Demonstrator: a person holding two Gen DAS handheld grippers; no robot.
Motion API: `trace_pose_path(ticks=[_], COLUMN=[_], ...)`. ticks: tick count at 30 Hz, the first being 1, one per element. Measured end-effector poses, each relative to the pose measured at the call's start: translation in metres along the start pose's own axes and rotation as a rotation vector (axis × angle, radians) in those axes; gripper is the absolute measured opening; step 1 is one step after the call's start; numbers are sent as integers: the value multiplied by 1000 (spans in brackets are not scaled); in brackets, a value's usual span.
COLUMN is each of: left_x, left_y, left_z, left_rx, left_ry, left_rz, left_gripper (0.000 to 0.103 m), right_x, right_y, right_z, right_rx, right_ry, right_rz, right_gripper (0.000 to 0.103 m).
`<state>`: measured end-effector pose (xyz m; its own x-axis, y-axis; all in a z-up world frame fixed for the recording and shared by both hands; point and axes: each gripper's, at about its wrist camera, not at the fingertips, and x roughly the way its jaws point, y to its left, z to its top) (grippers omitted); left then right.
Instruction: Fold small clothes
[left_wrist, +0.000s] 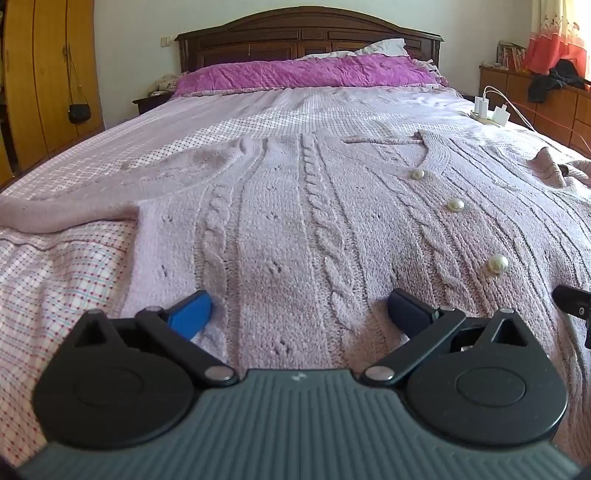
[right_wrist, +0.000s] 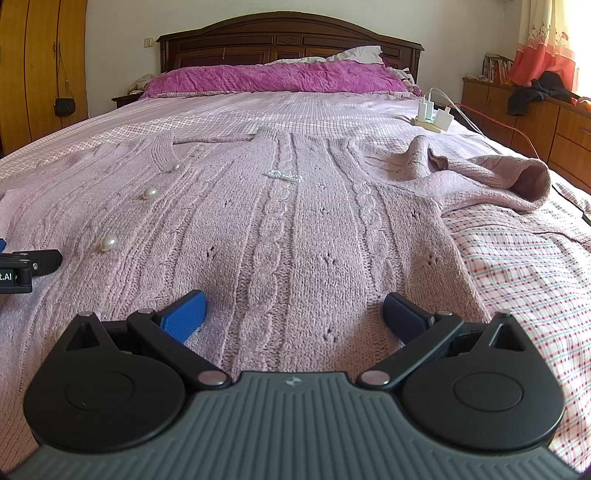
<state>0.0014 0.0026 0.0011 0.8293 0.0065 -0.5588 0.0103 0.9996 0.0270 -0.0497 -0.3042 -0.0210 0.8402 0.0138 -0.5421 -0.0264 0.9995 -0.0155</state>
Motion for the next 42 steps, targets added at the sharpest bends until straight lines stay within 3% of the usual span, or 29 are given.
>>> trace_pose_path(ticks=[42], left_x=[-1], left_y=[-3], left_z=[-1], left_rx=[2], left_ry=[-5], left_rz=[4], left_gripper=[103], right_x=[0], right_y=[1], right_z=[0], right_rx=[-2], right_ry=[-1], right_rz=[-3], right_gripper=[103])
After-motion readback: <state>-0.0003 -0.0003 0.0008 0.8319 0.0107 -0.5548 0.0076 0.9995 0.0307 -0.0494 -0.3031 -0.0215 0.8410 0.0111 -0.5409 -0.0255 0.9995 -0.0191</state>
